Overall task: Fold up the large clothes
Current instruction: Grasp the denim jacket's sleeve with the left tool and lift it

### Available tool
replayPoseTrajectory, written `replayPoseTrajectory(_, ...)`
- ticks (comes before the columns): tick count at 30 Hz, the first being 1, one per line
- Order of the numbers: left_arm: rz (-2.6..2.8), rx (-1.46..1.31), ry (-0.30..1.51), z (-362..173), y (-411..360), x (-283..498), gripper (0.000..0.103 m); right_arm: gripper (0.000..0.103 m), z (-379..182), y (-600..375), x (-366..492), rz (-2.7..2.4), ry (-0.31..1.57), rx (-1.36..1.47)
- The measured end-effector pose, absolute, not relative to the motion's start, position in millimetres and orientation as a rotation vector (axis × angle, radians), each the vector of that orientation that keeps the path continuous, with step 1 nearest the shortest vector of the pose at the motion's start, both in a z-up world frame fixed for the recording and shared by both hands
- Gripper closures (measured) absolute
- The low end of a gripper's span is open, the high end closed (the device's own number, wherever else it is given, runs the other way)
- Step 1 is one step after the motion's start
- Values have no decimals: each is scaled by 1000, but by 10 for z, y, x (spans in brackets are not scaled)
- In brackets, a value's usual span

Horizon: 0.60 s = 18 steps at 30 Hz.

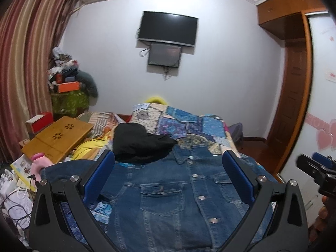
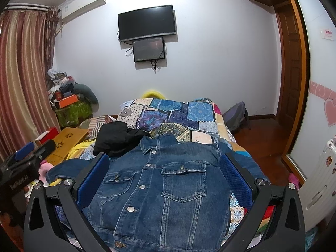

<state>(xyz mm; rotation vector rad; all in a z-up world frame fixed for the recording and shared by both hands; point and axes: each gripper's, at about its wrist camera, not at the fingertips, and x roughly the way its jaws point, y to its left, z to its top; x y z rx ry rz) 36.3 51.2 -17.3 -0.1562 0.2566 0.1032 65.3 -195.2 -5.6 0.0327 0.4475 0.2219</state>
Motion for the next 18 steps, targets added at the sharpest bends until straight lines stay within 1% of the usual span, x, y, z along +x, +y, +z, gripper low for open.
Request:
replayPoseTrajectory(4,190,-150,275,-219,839,506,0,0,-106,-1947,786,215,480,32)
replayPoseTrajectory(7,267,-211,298,-339,1165,637,0,0,-154,-1944,905,210,511,34)
replayPoseTrajectory(14,466,-312,482,-800,1925,927,0,0,-307,-1902,1220,182,589,23)
replayPoseTrajectory(18,534,-419,569,-1133,2427,1081,0,0,-416,-1856,1460,165,653,9)
